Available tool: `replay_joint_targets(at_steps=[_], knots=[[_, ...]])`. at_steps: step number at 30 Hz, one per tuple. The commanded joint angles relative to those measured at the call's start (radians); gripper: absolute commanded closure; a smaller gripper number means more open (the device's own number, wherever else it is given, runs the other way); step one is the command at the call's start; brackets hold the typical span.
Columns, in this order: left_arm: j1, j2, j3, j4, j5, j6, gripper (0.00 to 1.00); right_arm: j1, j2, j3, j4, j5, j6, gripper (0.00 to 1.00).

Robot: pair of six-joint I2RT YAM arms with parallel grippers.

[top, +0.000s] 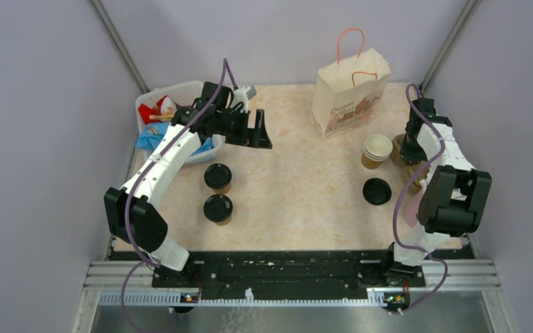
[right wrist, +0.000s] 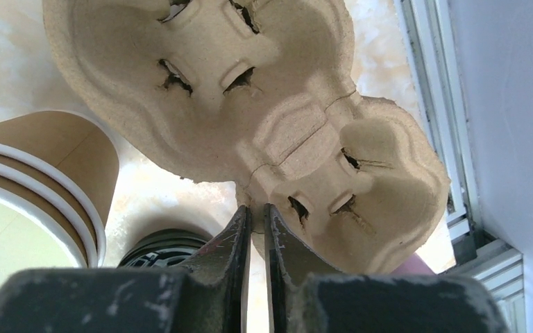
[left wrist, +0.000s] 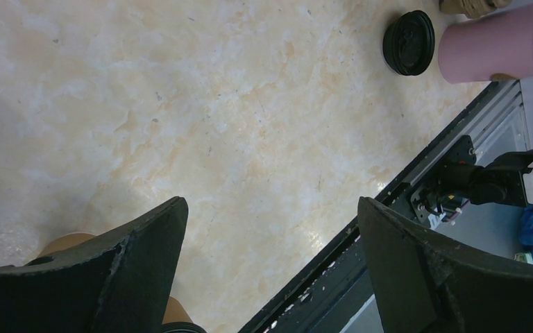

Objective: Pack the takeout coffee

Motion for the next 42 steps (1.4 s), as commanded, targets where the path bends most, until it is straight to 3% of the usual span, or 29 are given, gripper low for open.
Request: replay_joint_targets(at_steps=[1,9,16,37,42], knots=[[0.005,-0.04,-0.004,0.028,0.02,0.001,0.02,-0.013,-0.038,-0.005,0.014,-0.031,-0.007,0.88],[0.005,-0.042,-0.005,0.028,0.019,0.001,0.02,-0.024,-0.058,-0.032,-0.007,-0.065,-0.071,0.72],[0.004,-0.04,-0.007,0.028,0.025,0.001,0.02,-0.041,-0.082,-0.055,0.002,-0.117,-0.122,0.75],[0.004,-0.042,-0.011,0.029,0.025,0.001,0.02,-0.056,-0.091,-0.113,0.05,-0.213,-0.19,0.73],[0.005,-0.042,-0.013,0.029,0.027,0.0,0.02,-0.056,-0.08,-0.109,0.056,-0.181,-0.189,0.79]])
